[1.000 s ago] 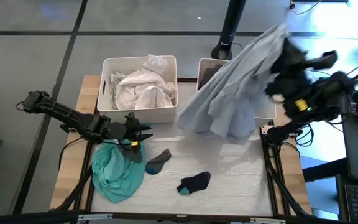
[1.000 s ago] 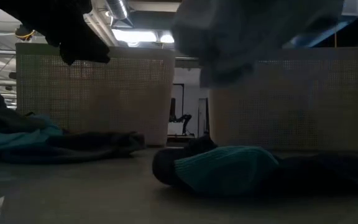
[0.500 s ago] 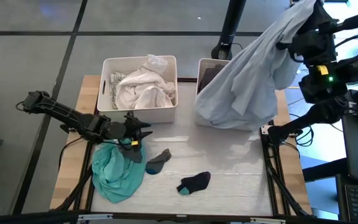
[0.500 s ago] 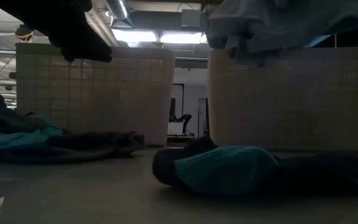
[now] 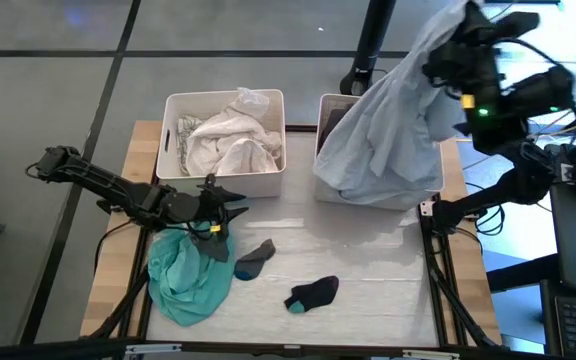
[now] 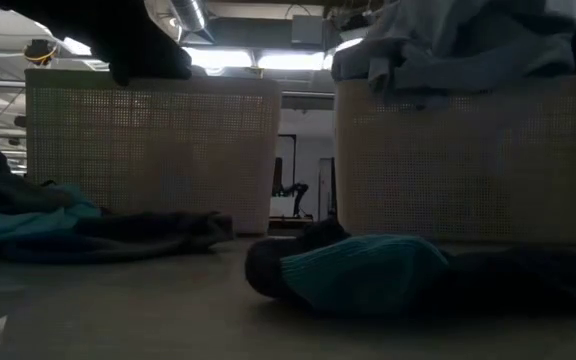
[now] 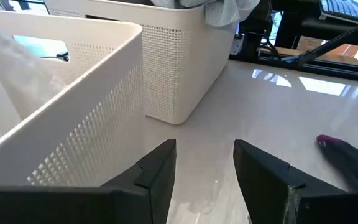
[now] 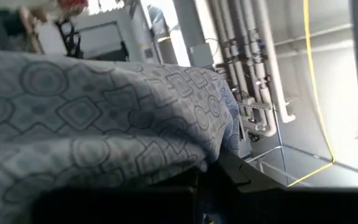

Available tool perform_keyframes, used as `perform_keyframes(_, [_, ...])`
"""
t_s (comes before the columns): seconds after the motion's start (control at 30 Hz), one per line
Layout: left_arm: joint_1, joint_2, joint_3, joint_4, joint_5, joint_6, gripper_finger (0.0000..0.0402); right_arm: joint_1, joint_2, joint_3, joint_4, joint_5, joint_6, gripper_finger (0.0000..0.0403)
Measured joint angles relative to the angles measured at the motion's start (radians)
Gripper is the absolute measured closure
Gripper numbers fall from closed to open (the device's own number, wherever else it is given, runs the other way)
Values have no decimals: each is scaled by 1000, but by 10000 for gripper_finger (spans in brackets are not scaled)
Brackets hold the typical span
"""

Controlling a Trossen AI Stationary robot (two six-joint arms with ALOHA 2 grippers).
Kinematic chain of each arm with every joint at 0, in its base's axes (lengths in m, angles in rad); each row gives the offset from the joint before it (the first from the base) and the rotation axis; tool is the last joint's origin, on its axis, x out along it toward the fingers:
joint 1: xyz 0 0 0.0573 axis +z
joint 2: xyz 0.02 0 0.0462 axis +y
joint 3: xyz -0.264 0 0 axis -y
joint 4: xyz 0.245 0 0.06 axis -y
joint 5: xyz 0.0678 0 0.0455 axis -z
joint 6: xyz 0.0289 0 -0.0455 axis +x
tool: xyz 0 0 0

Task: Sort clothes
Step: Put the blue patient gown into the right white bin

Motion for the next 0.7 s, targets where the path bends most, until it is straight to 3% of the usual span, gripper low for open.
perform_keyframes(0.2, [0,0,0,-2,0,6,249,-162,0,-67,-210,9,196,388])
perform_keyframes(0.4, [0,0,0,-4,1,6,249,-318,0,-102,-635,-51,591,388])
perform_keyframes(0.57, [0,0,0,-4,2,29,249,-393,0,-130,-1031,-267,1035,388])
perform_keyframes(0.7, [0,0,0,-4,2,29,249,-403,0,-197,-1245,-472,1265,388])
